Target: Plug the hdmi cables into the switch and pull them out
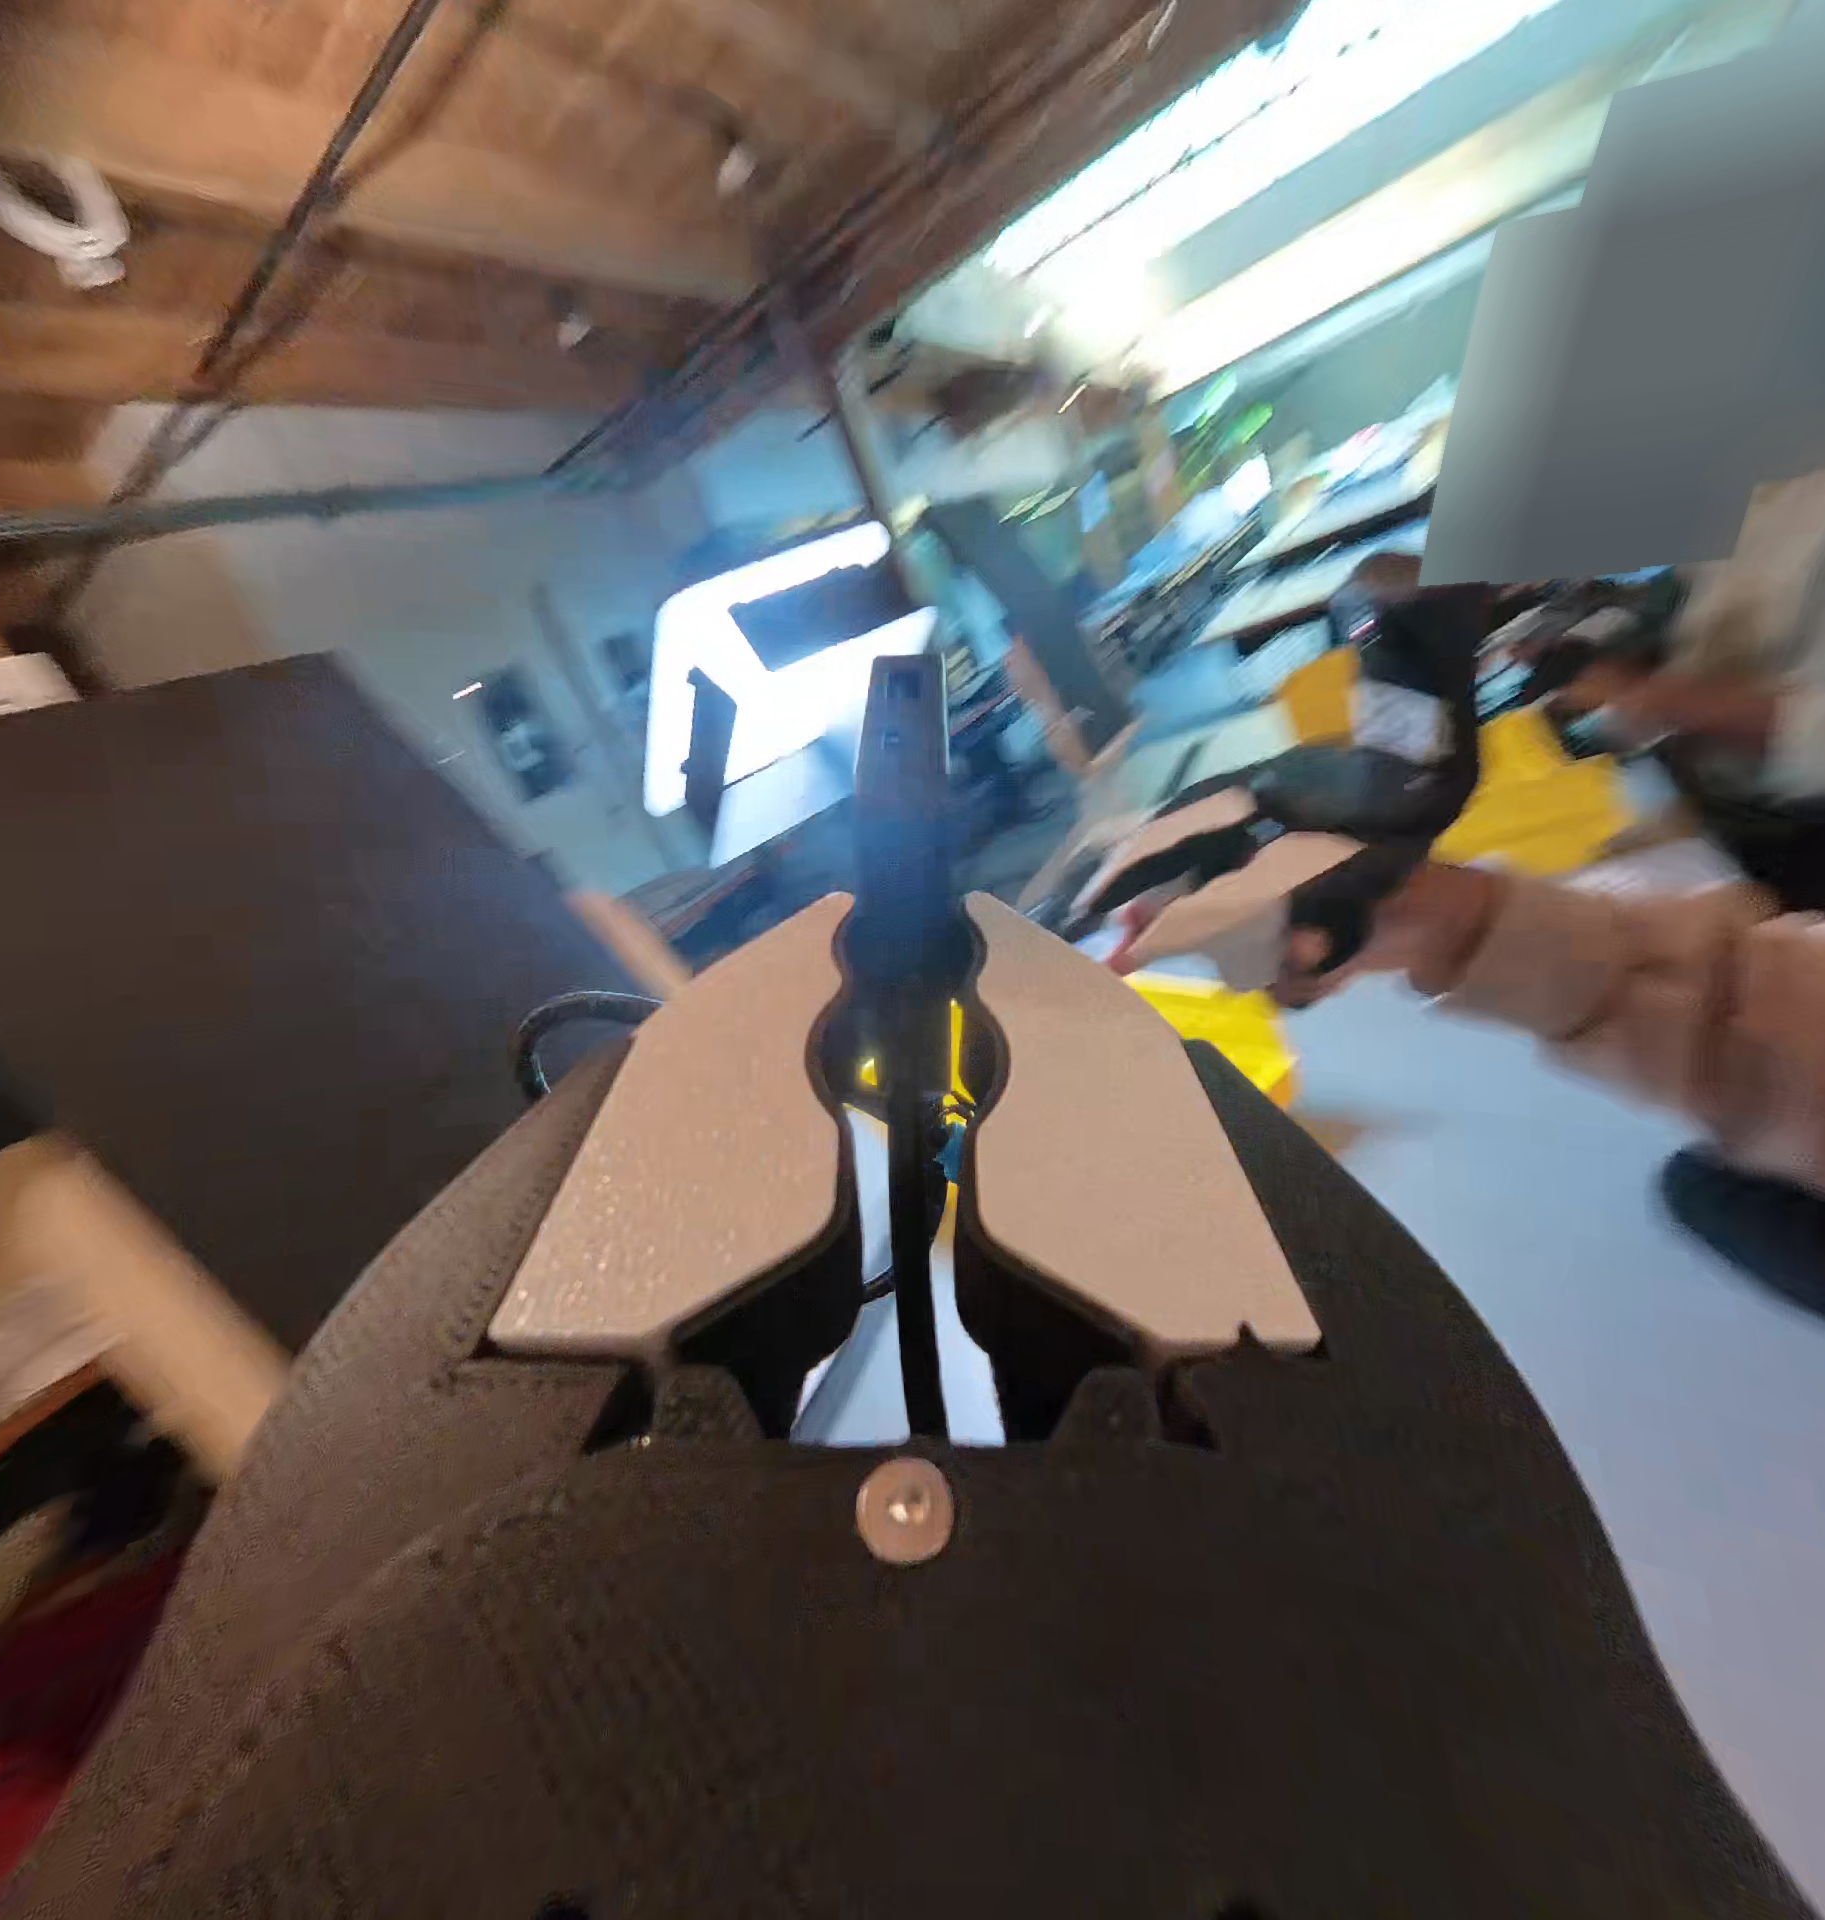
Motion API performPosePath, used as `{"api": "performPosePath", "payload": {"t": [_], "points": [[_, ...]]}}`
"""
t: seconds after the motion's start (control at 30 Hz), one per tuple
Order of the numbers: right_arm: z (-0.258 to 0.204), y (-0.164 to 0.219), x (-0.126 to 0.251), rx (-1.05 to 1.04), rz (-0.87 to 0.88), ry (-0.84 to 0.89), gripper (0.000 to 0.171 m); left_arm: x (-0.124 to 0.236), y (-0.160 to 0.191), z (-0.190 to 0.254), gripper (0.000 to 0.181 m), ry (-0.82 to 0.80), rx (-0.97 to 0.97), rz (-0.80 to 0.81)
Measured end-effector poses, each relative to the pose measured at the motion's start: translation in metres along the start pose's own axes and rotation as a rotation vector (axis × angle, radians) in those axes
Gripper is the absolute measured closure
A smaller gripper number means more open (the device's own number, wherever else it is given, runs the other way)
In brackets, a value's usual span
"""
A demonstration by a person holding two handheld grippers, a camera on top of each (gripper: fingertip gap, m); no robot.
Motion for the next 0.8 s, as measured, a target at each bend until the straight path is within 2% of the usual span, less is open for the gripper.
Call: {"api": "performPosePath", "payload": {"t": [0.1, 0.17, 0.27, 0.4, 0.5, 0.63, 0.8], "points": [[-0.026, -0.019, 0.005, 0.042, 0.085, -0.129, 0.138, -0.029, 0.02, 0.039, 0.167, 0.173, 0.158, 0.144], [-0.036, -0.021, 0.006, 0.055, 0.07, -0.169, 0.138, -0.043, 0.04, 0.055, 0.167, 0.247, 0.232, 0.215], [-0.048, -0.002, -0.001, 0.074, -0.033, -0.234, 0.14, -0.06, 0.069, 0.068, 0.167, 0.303, 0.355, 0.203], [-0.049, 0.015, -0.008, 0.043, -0.041, -0.275, 0.157, -0.06, 0.085, 0.072, 0.167, 0.299, 0.337, 0.162], [-0.051, 0.022, -0.008, 0.098, -0.092, -0.287, 0.157, -0.053, 0.092, 0.072, 0.166, 0.317, 0.246, 0.053], [-0.049, 0.035, -0.006, 0.26, -0.238, -0.246, 0.158, -0.042, 0.11, 0.065, 0.161, 0.28, 0.072, -0.177], [-0.056, 0.056, -0.004, 0.437, -0.406, -0.277, 0.158, -0.034, 0.134, 0.072, 0.142, 0.284, -0.179, -0.46]]}}
Point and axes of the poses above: each gripper's, where its closed fingertips meet, x back along the fingers, y out of its underside, z = x × y across the jaws, the point moved 4 cm from there along x, back along the fingers, and after that the axes turned 8 degrees about z, right-handed, at the moved point
